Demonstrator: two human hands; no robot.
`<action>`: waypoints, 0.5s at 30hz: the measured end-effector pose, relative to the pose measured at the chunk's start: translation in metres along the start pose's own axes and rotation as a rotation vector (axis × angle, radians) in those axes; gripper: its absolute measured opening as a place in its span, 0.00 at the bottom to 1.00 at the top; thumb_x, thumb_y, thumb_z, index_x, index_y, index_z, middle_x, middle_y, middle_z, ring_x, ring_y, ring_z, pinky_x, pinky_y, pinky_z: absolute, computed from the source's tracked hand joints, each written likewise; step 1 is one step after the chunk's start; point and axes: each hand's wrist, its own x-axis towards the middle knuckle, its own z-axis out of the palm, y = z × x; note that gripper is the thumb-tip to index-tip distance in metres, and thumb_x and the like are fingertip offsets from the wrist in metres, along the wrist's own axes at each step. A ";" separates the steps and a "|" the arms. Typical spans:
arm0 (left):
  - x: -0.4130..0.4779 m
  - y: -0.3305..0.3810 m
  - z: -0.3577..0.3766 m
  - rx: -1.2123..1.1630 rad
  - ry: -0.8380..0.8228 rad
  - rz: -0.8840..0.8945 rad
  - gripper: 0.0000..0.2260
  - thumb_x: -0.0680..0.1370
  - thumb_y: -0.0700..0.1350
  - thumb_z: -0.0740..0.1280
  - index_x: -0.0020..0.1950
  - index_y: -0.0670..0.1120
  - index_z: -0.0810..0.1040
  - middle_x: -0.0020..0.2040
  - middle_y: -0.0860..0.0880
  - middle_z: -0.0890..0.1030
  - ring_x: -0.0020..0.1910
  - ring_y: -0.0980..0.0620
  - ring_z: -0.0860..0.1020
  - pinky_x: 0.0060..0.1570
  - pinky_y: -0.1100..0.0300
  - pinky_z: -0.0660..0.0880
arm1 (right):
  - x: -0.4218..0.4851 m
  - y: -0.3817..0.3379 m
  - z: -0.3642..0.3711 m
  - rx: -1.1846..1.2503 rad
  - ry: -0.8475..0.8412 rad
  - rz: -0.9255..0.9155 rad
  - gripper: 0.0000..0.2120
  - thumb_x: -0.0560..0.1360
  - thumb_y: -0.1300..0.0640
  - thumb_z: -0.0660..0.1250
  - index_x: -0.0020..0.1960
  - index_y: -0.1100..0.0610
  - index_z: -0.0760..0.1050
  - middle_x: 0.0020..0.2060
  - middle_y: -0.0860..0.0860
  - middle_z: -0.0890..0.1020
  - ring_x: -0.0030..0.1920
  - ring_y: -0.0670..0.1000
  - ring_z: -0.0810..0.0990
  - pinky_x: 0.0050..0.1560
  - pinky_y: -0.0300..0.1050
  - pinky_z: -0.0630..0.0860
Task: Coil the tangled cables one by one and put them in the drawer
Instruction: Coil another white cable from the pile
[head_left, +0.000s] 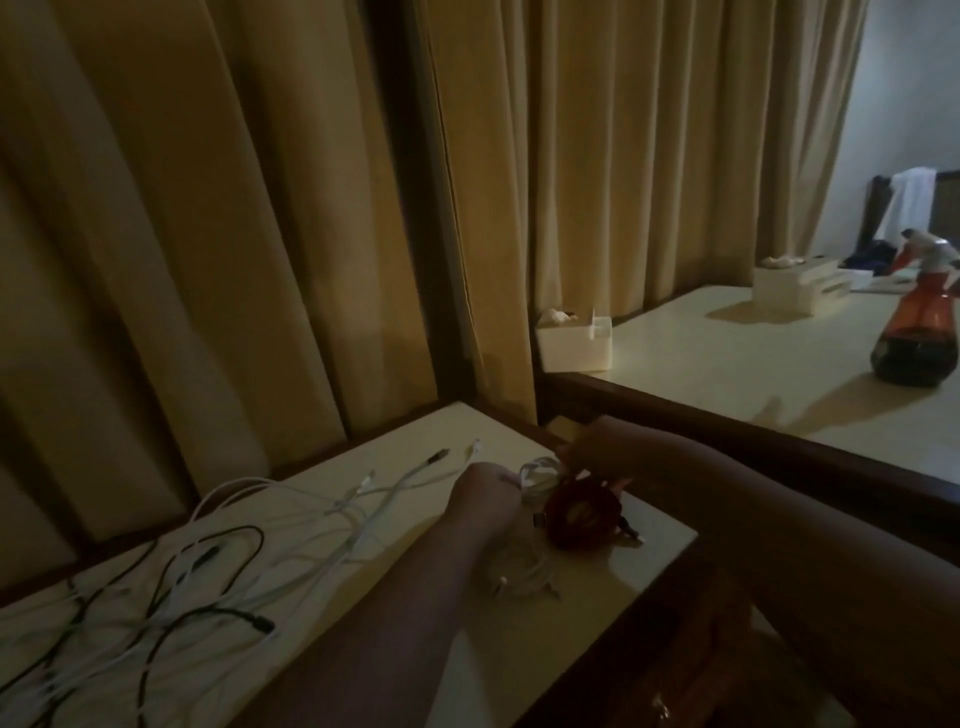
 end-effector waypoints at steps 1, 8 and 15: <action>-0.002 0.001 0.003 -0.010 0.005 0.002 0.13 0.80 0.40 0.62 0.54 0.46 0.86 0.54 0.47 0.85 0.53 0.50 0.80 0.57 0.54 0.78 | -0.005 0.004 -0.001 0.008 -0.010 -0.004 0.11 0.79 0.52 0.69 0.57 0.59 0.79 0.49 0.56 0.83 0.47 0.53 0.84 0.43 0.45 0.83; -0.016 0.016 0.008 -0.039 -0.052 0.047 0.12 0.78 0.37 0.63 0.52 0.44 0.86 0.53 0.45 0.85 0.52 0.47 0.81 0.53 0.54 0.79 | -0.034 0.020 -0.012 -0.057 -0.037 -0.043 0.08 0.77 0.60 0.71 0.56 0.60 0.82 0.46 0.55 0.85 0.43 0.50 0.86 0.33 0.38 0.79; -0.042 -0.010 -0.029 0.026 -0.055 -0.030 0.13 0.78 0.42 0.65 0.61 0.50 0.80 0.55 0.44 0.82 0.49 0.45 0.81 0.44 0.55 0.77 | -0.072 0.028 -0.004 0.032 0.127 -0.156 0.12 0.80 0.48 0.66 0.53 0.57 0.79 0.48 0.54 0.82 0.44 0.49 0.81 0.38 0.41 0.77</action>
